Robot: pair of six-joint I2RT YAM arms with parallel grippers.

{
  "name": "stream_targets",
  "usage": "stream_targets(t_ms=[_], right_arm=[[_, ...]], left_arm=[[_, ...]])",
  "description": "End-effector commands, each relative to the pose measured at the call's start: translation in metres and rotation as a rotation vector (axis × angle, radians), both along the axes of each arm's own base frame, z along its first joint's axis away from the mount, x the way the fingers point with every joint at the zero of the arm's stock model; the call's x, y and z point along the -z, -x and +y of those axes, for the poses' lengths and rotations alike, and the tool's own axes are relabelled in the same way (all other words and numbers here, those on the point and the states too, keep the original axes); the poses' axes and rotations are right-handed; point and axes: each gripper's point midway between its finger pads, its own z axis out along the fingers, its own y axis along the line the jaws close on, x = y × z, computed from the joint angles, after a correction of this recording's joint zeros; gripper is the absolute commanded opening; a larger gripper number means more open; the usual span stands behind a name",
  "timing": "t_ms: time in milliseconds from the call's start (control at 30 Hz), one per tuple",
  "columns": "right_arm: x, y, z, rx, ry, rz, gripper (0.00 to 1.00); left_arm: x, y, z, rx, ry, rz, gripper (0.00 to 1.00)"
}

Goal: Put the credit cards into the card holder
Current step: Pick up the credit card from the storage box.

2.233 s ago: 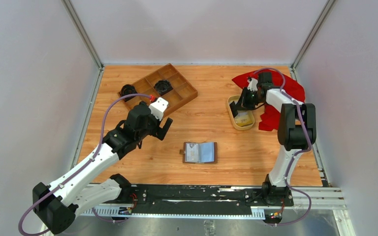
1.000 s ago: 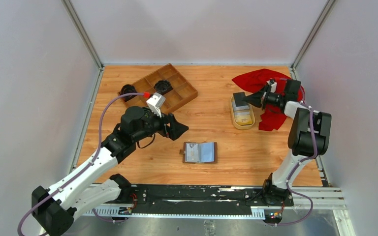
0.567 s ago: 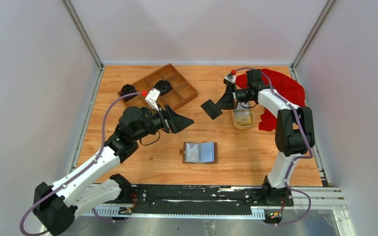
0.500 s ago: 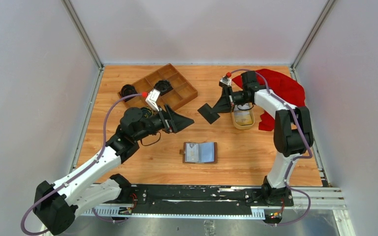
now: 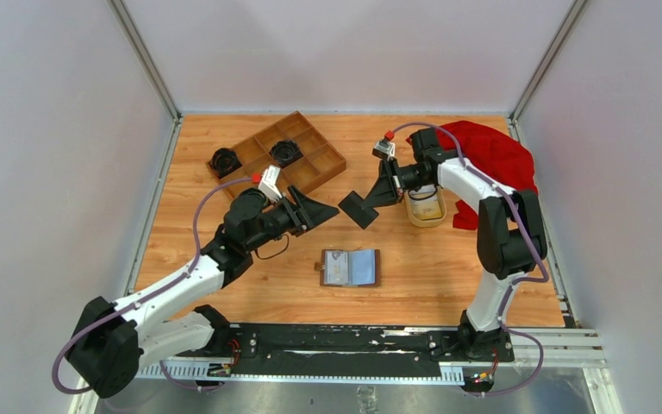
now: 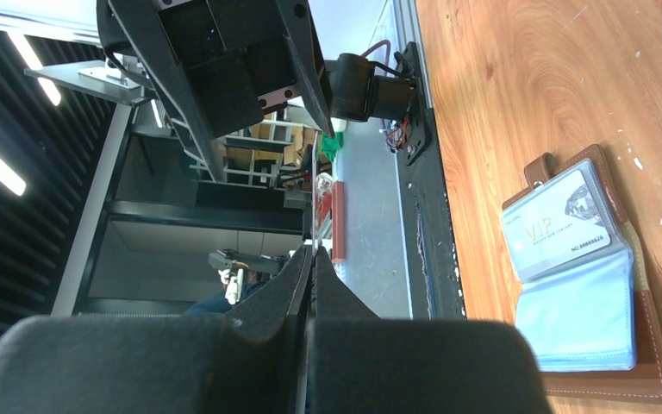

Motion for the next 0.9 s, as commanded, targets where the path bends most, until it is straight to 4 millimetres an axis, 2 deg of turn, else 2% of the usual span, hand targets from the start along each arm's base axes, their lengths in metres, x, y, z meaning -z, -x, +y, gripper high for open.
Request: stream_targets(t_ms=[0, 100, 367, 567, 633, 733, 800, 867], right_arm=[[-0.037, 0.024, 0.000, -0.103, -0.154, -0.008, 0.00], [-0.037, 0.025, 0.001, -0.107, -0.156, -0.013, 0.00], [-0.038, 0.031, 0.004, -0.122, -0.158, -0.021, 0.00], [-0.036, 0.031, 0.005, -0.125, -0.157, -0.014, 0.00], [-0.036, 0.031, 0.006, -0.126, -0.157, -0.014, 0.00], [-0.035, 0.032, 0.006, -0.128, -0.157, -0.015, 0.01], [-0.035, 0.032, 0.006, -0.129, -0.159, -0.020, 0.10], [-0.036, 0.032, 0.006, -0.128, -0.164, -0.036, 0.32]], left_arm=[[-0.013, -0.015, -0.007, -0.023, 0.096, -0.035, 0.64], [-0.014, -0.021, -0.013, -0.012, 0.140, -0.028, 0.54], [-0.008, -0.028, -0.027, 0.027, 0.210, -0.023, 0.43], [-0.006, -0.028, -0.029, 0.040, 0.225, -0.034, 0.28], [-0.003, -0.028, -0.030, 0.046, 0.217, -0.036, 0.20], [-0.001, -0.026, -0.031, 0.063, 0.211, -0.047, 0.00], [-0.001, -0.024, -0.031, 0.078, 0.205, -0.065, 0.00], [0.002, -0.023, -0.030, 0.088, 0.180, -0.083, 0.00]])
